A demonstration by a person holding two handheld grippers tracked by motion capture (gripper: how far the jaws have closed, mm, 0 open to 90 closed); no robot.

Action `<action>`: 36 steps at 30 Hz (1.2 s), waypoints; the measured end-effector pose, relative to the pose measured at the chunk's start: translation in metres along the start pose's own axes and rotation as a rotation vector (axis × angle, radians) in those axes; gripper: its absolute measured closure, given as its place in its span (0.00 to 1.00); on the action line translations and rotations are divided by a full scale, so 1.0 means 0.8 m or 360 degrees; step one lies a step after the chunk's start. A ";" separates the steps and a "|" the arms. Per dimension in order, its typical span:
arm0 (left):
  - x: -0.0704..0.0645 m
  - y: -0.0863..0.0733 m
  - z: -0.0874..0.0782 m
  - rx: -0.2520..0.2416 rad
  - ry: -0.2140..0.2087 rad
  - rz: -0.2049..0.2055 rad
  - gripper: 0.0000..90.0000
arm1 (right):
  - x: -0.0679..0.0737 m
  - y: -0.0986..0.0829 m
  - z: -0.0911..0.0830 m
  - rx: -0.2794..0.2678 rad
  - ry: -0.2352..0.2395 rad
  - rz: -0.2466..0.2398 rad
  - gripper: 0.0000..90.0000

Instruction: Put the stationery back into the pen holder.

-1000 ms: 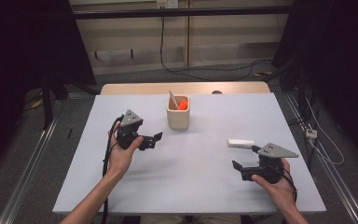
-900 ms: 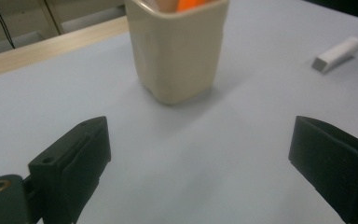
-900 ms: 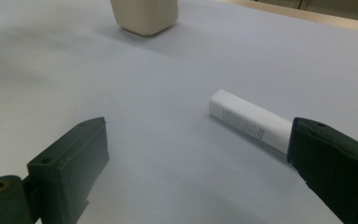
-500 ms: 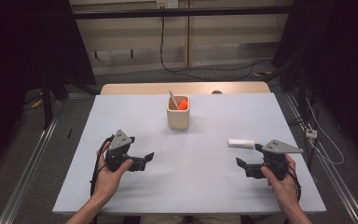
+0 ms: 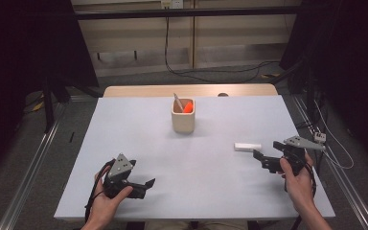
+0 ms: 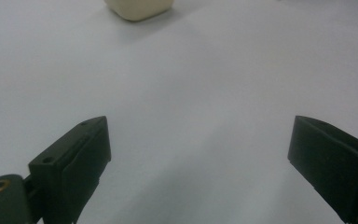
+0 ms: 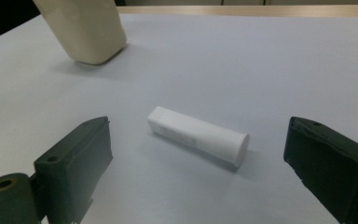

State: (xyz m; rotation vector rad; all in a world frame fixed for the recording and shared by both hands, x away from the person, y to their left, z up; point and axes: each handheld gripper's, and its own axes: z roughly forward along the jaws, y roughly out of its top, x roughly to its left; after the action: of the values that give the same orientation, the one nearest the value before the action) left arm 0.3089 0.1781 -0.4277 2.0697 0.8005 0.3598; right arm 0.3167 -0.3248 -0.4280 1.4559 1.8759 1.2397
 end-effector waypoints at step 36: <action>0.016 -0.011 -0.006 -0.0025 0.0056 -0.0088 0.07 | -0.039 0.067 0.073 0.0530 0.0321 -0.0634 0.18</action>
State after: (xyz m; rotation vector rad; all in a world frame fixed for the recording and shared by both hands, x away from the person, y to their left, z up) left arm 0.3126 0.1933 -0.4326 2.0271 0.8714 0.3716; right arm 0.4005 -0.3305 -0.4159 1.0532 2.4541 0.9415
